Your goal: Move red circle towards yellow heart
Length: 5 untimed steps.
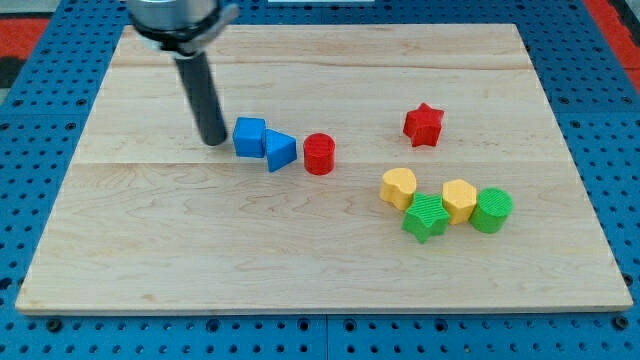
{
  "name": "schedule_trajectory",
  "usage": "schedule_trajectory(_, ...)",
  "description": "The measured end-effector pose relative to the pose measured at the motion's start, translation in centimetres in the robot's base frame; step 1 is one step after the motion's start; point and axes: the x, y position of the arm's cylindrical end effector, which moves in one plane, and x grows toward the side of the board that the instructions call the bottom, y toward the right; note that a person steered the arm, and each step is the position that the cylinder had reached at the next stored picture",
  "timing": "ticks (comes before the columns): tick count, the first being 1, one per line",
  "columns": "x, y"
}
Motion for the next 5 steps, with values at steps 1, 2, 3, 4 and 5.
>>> schedule_trajectory(1, 0.0, 3.5)
schedule_trajectory(2, 0.0, 5.4)
schedule_trajectory(3, 1.2, 6.9)
schedule_trajectory(4, 2.4, 6.5)
schedule_trajectory(5, 2.4, 7.5)
